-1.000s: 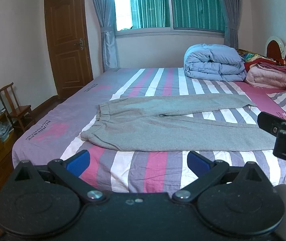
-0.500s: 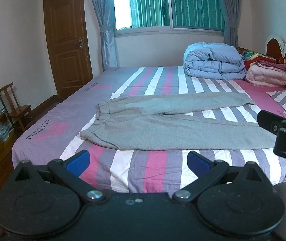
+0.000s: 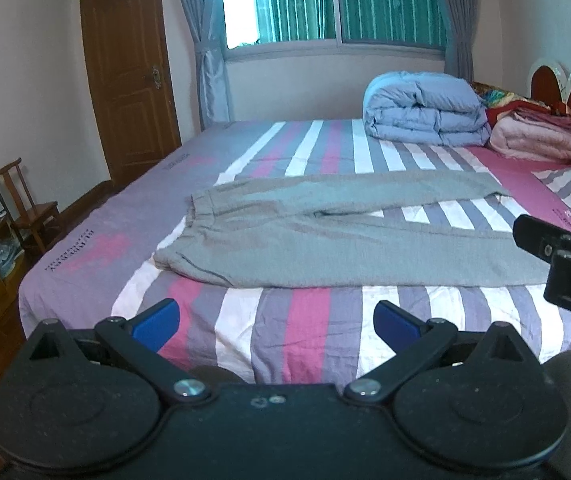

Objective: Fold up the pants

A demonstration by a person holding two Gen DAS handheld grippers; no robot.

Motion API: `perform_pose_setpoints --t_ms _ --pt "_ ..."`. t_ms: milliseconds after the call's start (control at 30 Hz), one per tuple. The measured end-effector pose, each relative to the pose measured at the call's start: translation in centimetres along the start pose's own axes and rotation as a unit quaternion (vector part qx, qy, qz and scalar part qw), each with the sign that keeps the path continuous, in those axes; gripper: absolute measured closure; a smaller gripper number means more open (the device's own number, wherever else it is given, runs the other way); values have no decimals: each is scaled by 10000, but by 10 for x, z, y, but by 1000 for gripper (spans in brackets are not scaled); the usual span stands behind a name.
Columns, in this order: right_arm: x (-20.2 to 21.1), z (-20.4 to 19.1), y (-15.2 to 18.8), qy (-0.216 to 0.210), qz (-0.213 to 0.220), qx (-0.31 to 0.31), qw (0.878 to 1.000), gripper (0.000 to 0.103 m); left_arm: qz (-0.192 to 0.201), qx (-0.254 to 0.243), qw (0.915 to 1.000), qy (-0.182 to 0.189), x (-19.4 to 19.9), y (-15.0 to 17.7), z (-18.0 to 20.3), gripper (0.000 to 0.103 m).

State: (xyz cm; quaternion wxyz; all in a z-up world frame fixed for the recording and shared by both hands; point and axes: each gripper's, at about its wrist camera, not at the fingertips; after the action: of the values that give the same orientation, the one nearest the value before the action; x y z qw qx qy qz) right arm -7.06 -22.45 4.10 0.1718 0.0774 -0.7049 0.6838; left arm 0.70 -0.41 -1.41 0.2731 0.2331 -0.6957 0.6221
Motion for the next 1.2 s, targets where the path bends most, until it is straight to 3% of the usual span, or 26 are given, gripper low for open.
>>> perform_pose_setpoints --t_ms 67,133,400,500,600,733,933,1067,1200 --pt "-4 1 1 8 -21 11 10000 0 326 51 9995 -9 -3 2 0 6" --pt "-10 3 5 15 -85 3 10000 0 356 13 9993 -74 -7 4 0 6" --pt "-37 14 27 -57 -430 -175 9989 0 -22 -392 9979 -506 -31 2 -2 6" --pt "-48 19 35 -21 -556 -188 9983 0 -208 -354 9975 -569 -47 0 -4 6" --pt "-63 26 43 -46 -718 -246 9971 0 -298 -28 9988 -394 -63 -10 -4 6" --pt "-82 36 41 -129 -792 -304 9963 0 -247 -196 9989 -337 -81 -35 -5 6" --pt "-115 45 10 -482 -614 54 9969 0 -186 -324 9984 -431 -123 -93 -23 6" --pt "-156 48 -14 -769 -658 327 9943 0 -244 -566 9969 -498 -162 -136 -34 7" --pt "-211 46 -36 -903 -774 745 9901 0 -379 -655 9956 -550 -210 -173 -54 15"
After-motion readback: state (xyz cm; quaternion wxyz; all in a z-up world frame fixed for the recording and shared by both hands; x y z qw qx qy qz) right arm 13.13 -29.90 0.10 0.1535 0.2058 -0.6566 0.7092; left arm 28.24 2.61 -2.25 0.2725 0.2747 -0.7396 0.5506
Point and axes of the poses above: each gripper's, at about its wrist camera, not at the fingertips, and x roughly against the way its jaws point, z to its right, y to its underside, and after that the axes turned 2 degrees about -z, right-handed
